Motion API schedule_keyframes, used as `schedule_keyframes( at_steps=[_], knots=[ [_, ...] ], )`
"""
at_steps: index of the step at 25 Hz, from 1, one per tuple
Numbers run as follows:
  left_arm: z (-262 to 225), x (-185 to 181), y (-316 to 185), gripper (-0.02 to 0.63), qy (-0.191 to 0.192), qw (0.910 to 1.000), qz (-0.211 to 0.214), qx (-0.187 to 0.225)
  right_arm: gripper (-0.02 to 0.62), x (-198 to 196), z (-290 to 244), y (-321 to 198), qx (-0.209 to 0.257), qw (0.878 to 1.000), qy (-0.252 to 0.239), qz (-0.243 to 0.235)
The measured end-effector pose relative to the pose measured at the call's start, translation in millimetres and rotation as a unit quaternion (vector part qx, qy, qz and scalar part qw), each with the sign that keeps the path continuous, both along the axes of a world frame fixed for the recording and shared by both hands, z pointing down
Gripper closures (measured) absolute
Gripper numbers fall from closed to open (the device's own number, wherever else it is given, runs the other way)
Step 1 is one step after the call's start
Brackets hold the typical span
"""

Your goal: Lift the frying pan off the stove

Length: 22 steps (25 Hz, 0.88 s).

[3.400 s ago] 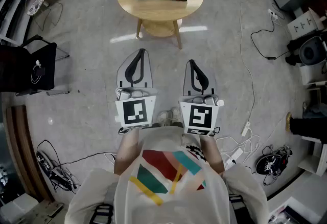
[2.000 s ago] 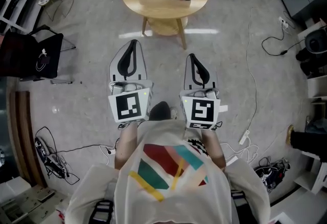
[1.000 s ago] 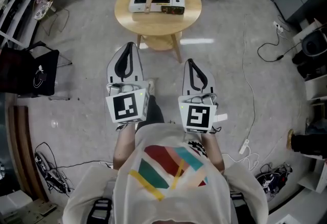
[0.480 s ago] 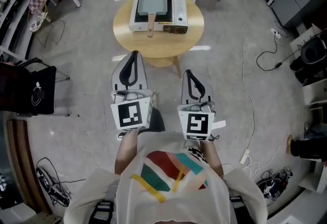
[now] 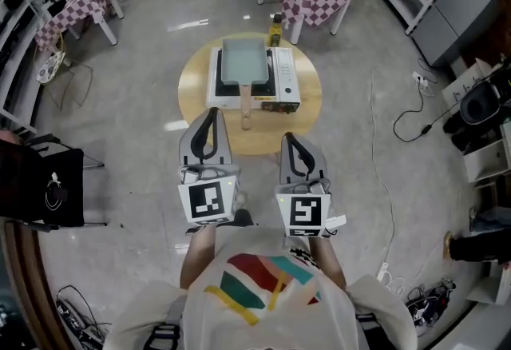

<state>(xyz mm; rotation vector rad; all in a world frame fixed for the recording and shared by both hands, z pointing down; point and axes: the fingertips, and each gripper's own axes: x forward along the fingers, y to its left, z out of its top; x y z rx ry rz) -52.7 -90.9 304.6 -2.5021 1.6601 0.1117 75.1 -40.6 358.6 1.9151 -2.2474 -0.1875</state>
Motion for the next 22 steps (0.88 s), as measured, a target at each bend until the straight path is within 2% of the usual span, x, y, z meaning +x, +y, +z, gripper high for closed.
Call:
schedule_keyframes(
  at_steps=[4,11,16,22],
  knots=[
    [-11,-14,-56,0.6,0.015,0.9997,0.0,0.019,0.6,-10,-14,-54,0.012,1.0,0.001,0.012],
    [-11,-26,-127,0.6,0.023,0.9992,0.026,0.02,0.6,-17,-18,-124,0.022,0.999,-0.001,0.042],
    [-13,-31,-158,0.6,0.025,0.9986,0.042,0.021,0.6,-25,-15,-157,0.008,0.999,-0.008,0.051],
    [-3,-32,-174,0.6,0.014,0.9985,0.052,-0.011,0.6,-27,-13,-173,-0.002,0.998,-0.011,0.054]
  ],
)
